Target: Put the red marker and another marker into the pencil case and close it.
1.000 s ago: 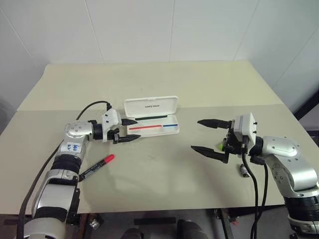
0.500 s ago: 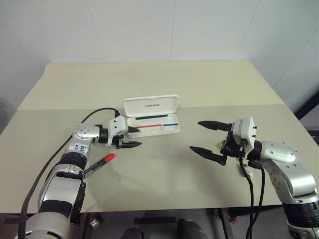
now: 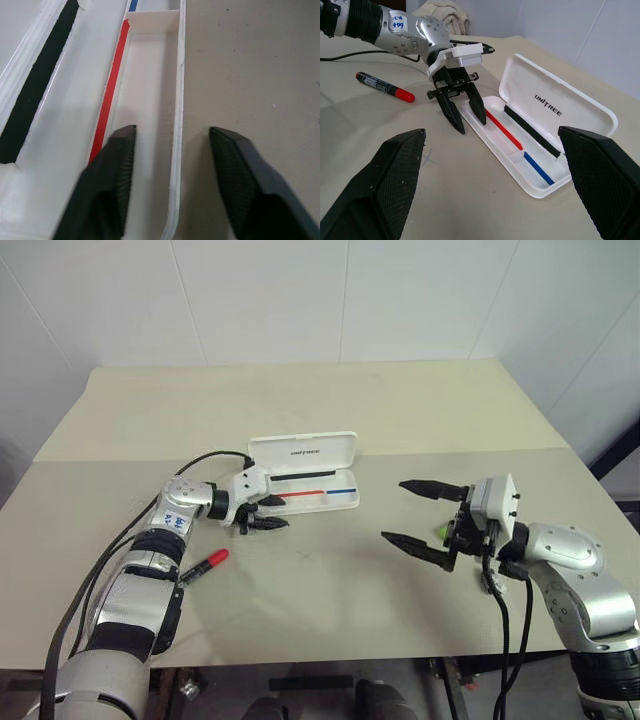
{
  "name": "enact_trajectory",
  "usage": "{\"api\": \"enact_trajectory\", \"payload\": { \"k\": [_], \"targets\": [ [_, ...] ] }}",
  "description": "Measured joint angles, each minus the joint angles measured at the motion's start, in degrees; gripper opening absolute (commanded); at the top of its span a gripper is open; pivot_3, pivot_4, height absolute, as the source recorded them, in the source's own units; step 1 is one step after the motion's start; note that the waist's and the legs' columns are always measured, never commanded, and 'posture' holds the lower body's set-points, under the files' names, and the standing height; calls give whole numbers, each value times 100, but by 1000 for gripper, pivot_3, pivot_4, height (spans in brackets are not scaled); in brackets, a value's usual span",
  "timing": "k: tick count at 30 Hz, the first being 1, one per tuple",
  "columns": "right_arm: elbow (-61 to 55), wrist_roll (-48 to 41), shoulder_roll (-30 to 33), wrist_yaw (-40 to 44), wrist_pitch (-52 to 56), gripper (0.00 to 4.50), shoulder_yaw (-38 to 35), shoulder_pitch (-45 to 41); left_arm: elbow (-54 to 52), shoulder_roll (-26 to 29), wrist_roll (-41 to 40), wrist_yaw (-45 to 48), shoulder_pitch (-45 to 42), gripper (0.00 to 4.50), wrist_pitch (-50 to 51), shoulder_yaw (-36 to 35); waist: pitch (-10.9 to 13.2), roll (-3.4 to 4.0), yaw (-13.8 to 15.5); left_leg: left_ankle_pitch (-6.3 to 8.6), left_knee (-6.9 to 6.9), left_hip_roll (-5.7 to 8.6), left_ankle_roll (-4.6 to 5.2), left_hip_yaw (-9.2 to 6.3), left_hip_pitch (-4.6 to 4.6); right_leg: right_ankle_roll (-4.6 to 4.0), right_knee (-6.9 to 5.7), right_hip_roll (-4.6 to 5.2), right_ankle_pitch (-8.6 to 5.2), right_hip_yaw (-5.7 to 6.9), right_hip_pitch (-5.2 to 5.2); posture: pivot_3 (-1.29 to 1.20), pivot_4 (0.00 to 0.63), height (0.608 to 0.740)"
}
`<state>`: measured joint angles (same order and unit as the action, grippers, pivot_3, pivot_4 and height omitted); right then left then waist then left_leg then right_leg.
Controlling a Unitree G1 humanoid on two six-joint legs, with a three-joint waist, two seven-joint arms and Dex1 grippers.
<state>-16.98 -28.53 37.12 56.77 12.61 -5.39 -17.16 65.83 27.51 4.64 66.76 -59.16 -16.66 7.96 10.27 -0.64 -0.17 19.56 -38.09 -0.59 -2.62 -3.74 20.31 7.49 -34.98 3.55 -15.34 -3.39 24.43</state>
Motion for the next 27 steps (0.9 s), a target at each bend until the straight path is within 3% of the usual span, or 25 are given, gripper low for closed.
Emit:
{"api": "enact_trajectory", "payload": {
  "k": [4,17,27],
  "targets": [
    [0,-1,18,-2,0,4500,-6,-51,15,-7,62,50,-69,38,65,29,0,0,2,0,0,0,0,0,0,0,0,1,0,0,0,0,150,740],
    [2,-15,33,-5,0,4500,-12,-137,-116,11,72,190,-50,38,112,33,0,0,4,0,-1,0,0,0,-1,0,-1,0,0,-1,0,0,150,740],
    [45,-72,111,28,4,4500,-101,-6,-2678,114,-265,1051,1241,38,480,117,0,0,14,2,0,-1,2,0,4,0,5,3,0,-2,1,0,150,740]
  ]
}}
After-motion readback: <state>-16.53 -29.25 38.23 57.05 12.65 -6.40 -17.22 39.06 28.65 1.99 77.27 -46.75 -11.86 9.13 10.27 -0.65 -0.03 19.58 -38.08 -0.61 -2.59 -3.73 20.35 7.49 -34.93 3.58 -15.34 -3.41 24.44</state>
